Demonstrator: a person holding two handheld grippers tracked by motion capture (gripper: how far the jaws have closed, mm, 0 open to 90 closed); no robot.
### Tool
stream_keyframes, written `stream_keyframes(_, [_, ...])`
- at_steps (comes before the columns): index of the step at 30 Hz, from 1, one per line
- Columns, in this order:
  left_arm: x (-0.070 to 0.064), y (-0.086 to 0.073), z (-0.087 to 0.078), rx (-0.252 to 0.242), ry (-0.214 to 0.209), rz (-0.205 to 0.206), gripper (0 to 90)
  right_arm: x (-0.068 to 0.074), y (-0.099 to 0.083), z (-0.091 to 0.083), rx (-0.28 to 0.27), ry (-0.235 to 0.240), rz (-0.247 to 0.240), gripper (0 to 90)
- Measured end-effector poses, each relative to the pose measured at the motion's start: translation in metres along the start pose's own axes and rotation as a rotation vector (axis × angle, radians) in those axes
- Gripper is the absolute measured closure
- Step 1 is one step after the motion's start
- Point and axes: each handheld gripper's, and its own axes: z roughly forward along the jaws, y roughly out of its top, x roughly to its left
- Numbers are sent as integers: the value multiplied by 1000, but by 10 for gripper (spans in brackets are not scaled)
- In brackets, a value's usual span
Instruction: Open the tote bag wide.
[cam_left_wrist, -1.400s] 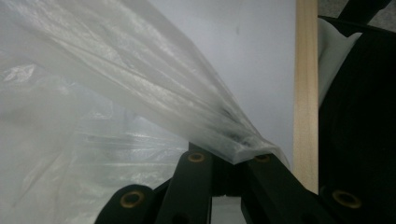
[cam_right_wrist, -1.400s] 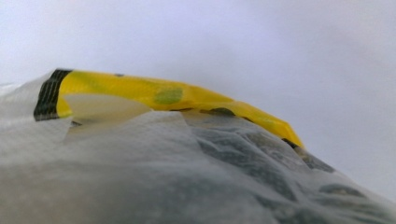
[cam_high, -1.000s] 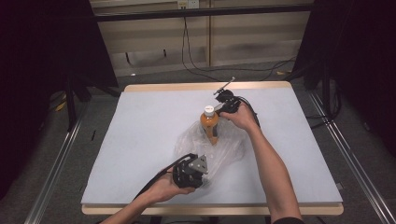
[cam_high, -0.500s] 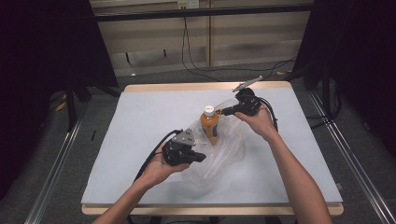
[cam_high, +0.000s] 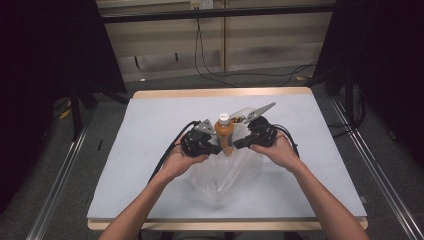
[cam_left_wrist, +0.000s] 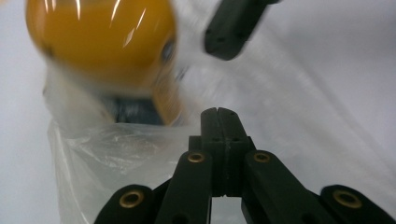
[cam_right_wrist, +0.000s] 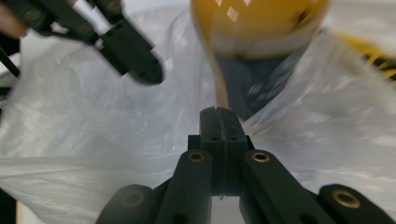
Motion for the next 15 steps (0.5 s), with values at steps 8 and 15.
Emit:
stream_keyframes(8, [40, -29, 22, 79, 57, -121, 900, -14, -24, 32, 92, -50, 28, 900])
stream_keyframes(15, [48, -45, 25, 128, 107, -112, 900, -29, -44, 30, 131, -84, 68, 900])
